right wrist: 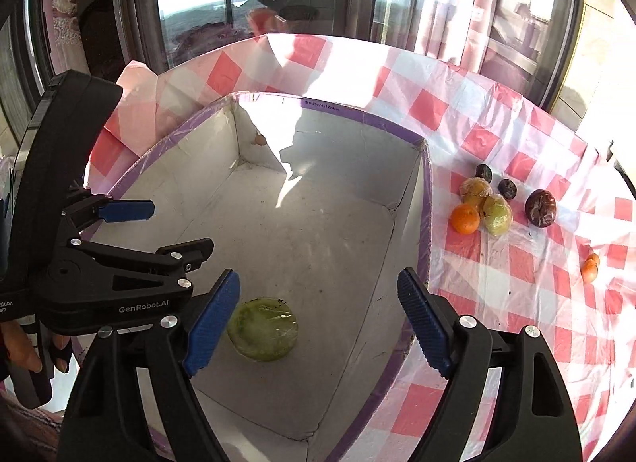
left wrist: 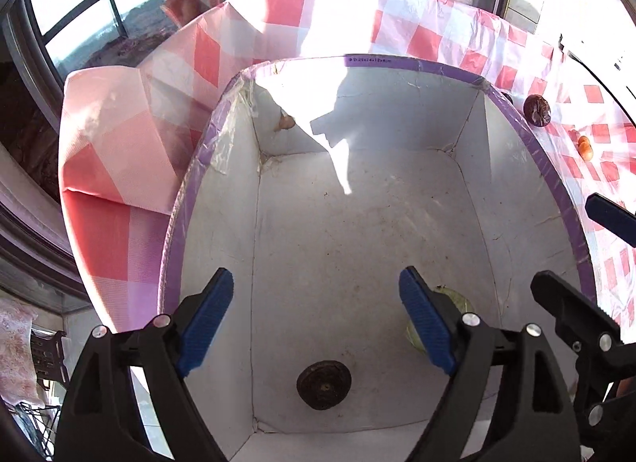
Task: Organize fruits
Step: 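Open both tools to drop the fruits into the box and withdraw, then grasp an orange with the left tool while the right tool grasps another orange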
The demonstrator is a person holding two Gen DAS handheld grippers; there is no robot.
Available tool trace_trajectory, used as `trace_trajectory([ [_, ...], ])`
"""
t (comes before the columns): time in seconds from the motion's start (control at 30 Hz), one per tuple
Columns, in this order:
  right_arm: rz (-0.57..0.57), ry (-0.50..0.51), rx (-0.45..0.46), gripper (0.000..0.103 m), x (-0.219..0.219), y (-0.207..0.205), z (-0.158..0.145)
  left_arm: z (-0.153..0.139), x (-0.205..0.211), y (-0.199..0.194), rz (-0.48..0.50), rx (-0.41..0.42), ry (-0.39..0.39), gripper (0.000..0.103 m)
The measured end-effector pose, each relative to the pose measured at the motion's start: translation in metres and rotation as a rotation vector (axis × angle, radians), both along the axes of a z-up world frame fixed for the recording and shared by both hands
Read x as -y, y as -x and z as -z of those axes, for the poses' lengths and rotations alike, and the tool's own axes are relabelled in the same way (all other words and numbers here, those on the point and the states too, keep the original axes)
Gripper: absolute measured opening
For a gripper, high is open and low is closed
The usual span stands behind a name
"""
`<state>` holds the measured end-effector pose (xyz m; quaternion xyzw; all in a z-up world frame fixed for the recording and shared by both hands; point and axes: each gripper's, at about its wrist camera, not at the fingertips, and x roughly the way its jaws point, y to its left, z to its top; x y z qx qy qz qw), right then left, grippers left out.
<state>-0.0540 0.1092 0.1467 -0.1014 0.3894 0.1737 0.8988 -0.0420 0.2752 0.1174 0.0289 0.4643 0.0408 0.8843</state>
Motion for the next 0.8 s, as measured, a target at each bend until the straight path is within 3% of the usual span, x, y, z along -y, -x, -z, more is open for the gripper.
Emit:
trace_trajectory([
  [0.13,0.157,-0.066,0.026,0.087,0.050,-0.007,0.001,-0.039,0.019,0.011,-0.008,0.253,-0.070,0.100],
  [0.23,0.282,-0.113,-0.035,0.088,0.103,-0.025,0.011,-0.061,0.043,0.013,-0.003,0.353,-0.031,0.101],
  [0.33,0.381,-0.094,-0.086,0.088,0.152,-0.039,0.026,-0.078,0.080,0.006,0.061,0.331,0.027,0.101],
  [0.53,0.536,-0.084,-0.188,0.088,0.248,-0.060,0.062,-0.072,0.199,-0.011,0.282,0.240,0.014,0.101],
  [0.67,0.597,-0.080,-0.217,0.088,0.307,-0.067,0.081,-0.036,0.274,-0.023,0.395,0.101,0.010,0.101],
  [0.8,0.643,-0.080,-0.247,0.087,0.358,-0.086,0.102,0.011,0.313,-0.042,0.398,-0.017,-0.036,0.101],
])
